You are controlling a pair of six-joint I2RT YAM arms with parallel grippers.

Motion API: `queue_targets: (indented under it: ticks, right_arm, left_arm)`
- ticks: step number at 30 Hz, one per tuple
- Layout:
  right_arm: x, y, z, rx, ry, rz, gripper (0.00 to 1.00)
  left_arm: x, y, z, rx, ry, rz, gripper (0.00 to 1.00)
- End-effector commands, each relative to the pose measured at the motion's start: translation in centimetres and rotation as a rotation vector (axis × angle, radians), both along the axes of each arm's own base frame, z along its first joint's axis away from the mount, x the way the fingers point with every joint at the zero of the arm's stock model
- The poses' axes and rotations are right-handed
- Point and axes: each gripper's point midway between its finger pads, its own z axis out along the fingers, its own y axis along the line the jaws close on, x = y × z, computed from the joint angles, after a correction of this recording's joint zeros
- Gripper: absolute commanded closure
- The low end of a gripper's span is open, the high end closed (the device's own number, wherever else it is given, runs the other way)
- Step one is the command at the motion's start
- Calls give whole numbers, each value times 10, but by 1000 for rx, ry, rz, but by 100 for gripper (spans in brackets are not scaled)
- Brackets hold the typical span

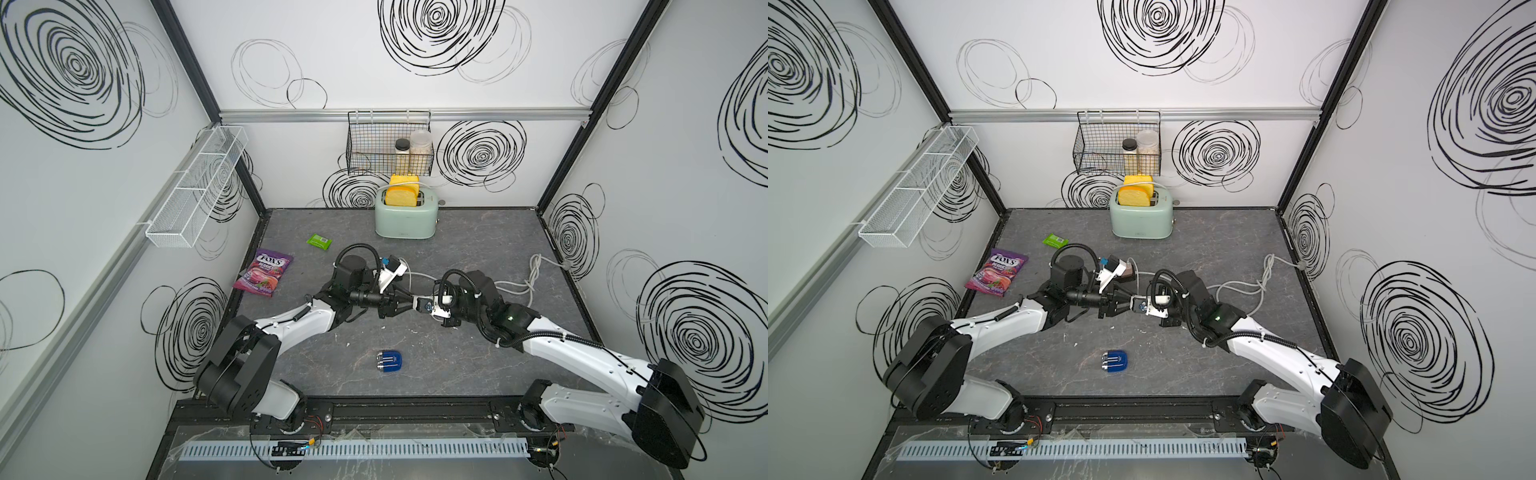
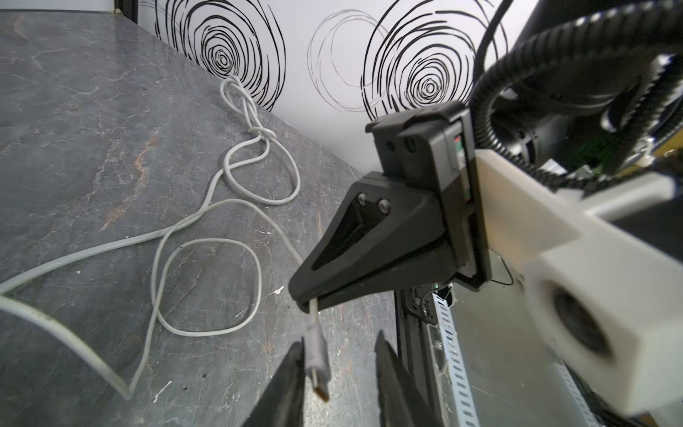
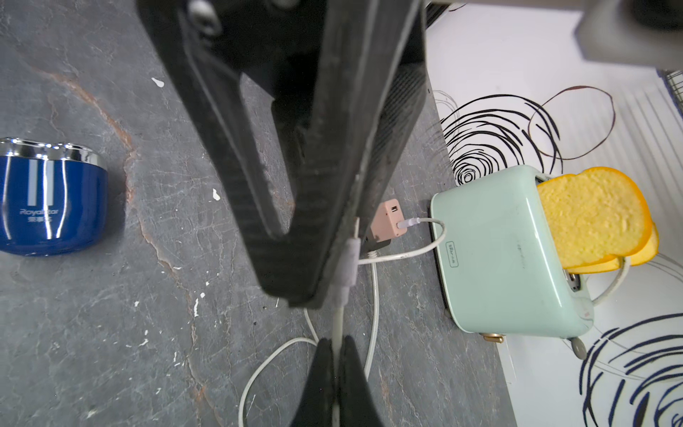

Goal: Charge the electric shaver
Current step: Pick up the charging cable from the center of the board.

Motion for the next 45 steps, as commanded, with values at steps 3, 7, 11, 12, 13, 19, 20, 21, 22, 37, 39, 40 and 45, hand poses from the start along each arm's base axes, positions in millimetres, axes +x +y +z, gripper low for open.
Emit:
queue_targets:
  ticks: [3, 7, 11, 12, 13, 19, 20, 21, 22, 37, 39, 40, 45]
  right_arm:
    - [-10, 1, 2, 14, -3, 42, 100]
    - [-10, 1, 1, 10, 1, 44, 100]
    - [-12, 1, 1, 13, 7, 51, 100]
    - [-12, 1, 0, 12, 7, 51, 100]
    - [-12, 1, 0, 13, 7, 50, 100]
    - [-12, -1, -1, 10, 4, 43, 100]
    - [-11, -1, -2, 9, 2, 39, 100]
    - [-10, -2, -2, 9, -1, 34, 100]
    - [-9, -2, 0, 15, -8, 27, 100]
    - [-8, 4, 60, 453, -264, 0, 60]
    - [-5, 5, 64, 470, -273, -10, 62]
    - [-5, 7, 65, 476, -278, -4, 63]
    - [-6, 19, 61, 471, -260, 41, 70]
  left_arm:
    - [11, -6, 19, -39, -73, 13, 72]
    - [14, -4, 19, -37, -81, 32, 92]
    - [15, -3, 20, -38, -89, 41, 100]
    - [16, -2, 20, -39, -90, 43, 100]
    - [15, -2, 21, -41, -93, 41, 100]
    - [13, 3, 28, -57, -122, 49, 100]
    - [13, 4, 30, -61, -128, 50, 100]
    - [14, 6, 30, -61, -127, 53, 100]
    - [14, 7, 30, -61, -127, 56, 100]
    - [5, 14, 35, -68, -86, -42, 100]
    - [3, 14, 35, -66, -81, -54, 100]
    - [3, 14, 34, -66, -75, -56, 100]
    - [-3, 14, 38, -81, -69, -86, 100]
